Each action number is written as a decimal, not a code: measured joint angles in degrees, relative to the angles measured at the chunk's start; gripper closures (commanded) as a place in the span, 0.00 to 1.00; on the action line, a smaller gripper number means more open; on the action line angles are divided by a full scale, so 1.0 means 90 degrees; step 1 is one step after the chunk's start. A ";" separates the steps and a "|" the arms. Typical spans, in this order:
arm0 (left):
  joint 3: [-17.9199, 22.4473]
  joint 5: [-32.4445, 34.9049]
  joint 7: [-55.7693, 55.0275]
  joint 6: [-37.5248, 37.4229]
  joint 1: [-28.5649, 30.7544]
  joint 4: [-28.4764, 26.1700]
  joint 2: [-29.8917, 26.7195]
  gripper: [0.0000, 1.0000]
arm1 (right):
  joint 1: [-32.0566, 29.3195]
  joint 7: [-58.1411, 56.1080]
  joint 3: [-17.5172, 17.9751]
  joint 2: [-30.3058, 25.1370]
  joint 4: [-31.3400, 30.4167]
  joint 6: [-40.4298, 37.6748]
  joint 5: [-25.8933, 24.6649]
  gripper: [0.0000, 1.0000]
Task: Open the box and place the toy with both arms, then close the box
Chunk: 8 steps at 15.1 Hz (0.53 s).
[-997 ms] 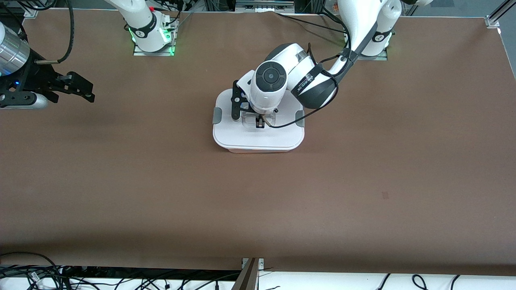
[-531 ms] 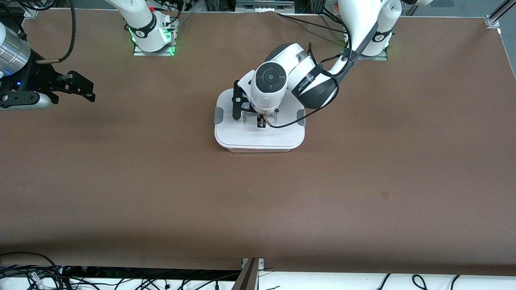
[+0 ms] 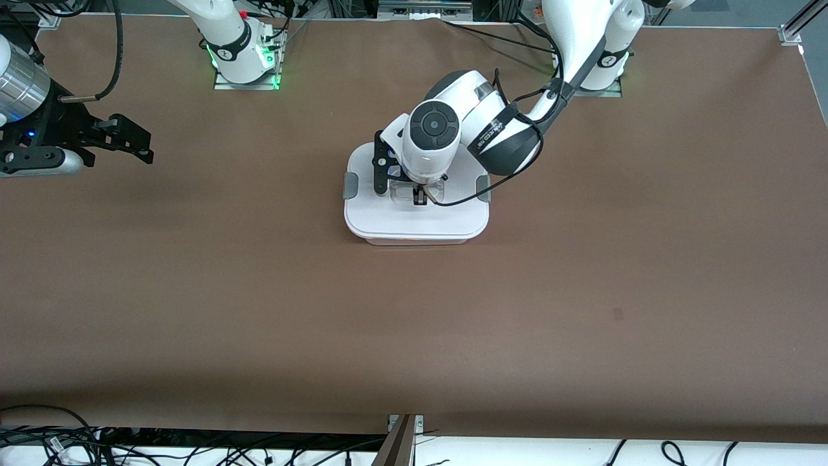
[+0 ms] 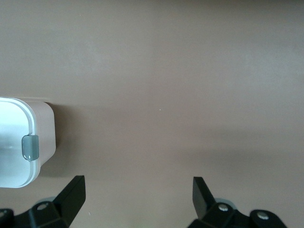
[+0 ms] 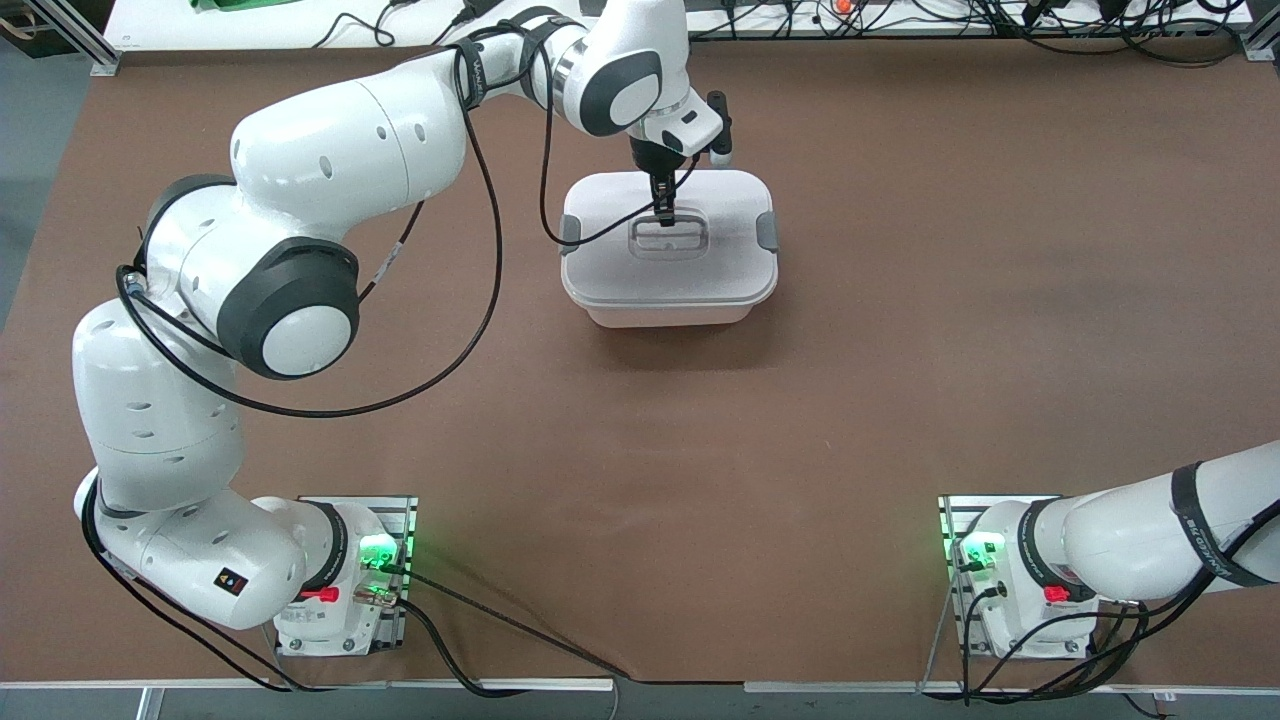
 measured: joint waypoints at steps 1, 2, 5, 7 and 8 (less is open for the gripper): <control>-0.0001 0.0000 -0.0001 0.0000 0.0000 0.0000 0.0002 1.00 | 0.0000 0.0005 0.0000 0.0000 0.0000 0.0000 0.0000 0.00; -0.0001 0.0000 -0.0001 0.0000 0.0000 0.0000 0.0002 0.90 | 0.0000 0.0009 0.0000 0.0000 0.0000 0.0000 0.0000 0.00; 0.0008 0.0001 -0.0007 -0.0094 0.0000 -0.0056 0.0021 0.00 | 0.0000 0.0010 0.0000 0.0000 0.0000 0.0002 0.0000 0.00; 0.0024 0.0001 -0.0011 -0.0127 0.0004 -0.0097 0.0025 0.00 | 0.0000 0.0012 -0.0002 0.0000 0.0000 0.0002 0.0000 0.00; 0.0026 0.0001 -0.0027 -0.0182 0.0011 -0.0086 0.0007 0.00 | 0.0000 0.0014 -0.0002 0.0000 0.0000 0.0002 0.0000 0.00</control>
